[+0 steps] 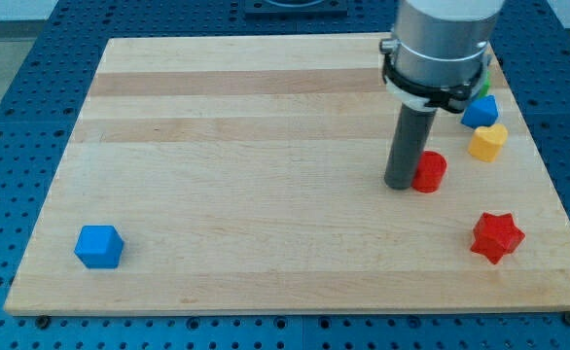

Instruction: Slide red circle below the yellow heart

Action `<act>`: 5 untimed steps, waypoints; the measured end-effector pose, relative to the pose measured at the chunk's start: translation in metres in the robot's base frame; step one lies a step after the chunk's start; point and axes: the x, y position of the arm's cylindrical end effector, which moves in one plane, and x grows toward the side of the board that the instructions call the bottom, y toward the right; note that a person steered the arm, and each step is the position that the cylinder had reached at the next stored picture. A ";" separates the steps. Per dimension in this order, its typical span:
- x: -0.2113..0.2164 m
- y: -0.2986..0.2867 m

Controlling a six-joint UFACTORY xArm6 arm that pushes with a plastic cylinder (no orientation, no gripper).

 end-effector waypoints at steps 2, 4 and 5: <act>-0.012 0.000; -0.022 0.009; -0.017 0.020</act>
